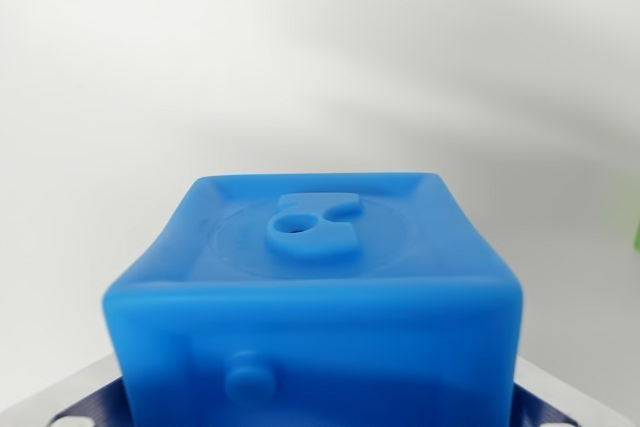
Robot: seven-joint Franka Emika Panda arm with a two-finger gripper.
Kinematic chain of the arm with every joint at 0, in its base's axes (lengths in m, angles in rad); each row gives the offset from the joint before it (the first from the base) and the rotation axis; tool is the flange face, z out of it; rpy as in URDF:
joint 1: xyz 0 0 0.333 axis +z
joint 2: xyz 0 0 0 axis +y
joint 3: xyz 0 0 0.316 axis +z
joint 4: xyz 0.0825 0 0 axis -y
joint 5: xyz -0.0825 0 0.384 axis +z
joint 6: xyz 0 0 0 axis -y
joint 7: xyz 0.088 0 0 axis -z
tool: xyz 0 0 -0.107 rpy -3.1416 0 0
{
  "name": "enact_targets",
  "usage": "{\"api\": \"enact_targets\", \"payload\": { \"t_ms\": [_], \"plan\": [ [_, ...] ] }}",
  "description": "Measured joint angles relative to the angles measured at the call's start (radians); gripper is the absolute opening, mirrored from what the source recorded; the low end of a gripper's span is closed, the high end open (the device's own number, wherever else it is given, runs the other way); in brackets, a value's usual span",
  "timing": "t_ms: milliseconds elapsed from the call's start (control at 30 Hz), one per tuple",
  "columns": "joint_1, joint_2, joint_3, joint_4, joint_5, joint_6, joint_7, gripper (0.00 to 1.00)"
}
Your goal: Stack cube
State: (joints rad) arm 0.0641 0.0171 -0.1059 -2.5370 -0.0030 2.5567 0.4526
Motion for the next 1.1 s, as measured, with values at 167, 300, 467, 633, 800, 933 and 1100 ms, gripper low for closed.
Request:
{"api": "enact_targets", "payload": {
  "t_ms": [167,300,467,633,800,933,1100],
  "plan": [
    [-0.013,0.005,-0.01,0.009,0.002,-0.004,-0.022,0.0],
    [-0.021,0.008,-0.018,0.015,0.003,-0.007,-0.036,0.0],
    [-0.032,0.014,-0.028,0.025,0.005,-0.01,-0.056,0.0],
    [-0.044,0.02,-0.038,0.036,0.007,-0.015,-0.076,0.0],
    [-0.055,0.027,-0.046,0.047,0.01,-0.02,-0.096,0.0],
    [-0.064,0.033,-0.052,0.055,0.011,-0.023,-0.109,0.0],
    [-0.075,0.039,-0.061,0.068,0.014,-0.028,-0.129,0.0]
  ]
}}
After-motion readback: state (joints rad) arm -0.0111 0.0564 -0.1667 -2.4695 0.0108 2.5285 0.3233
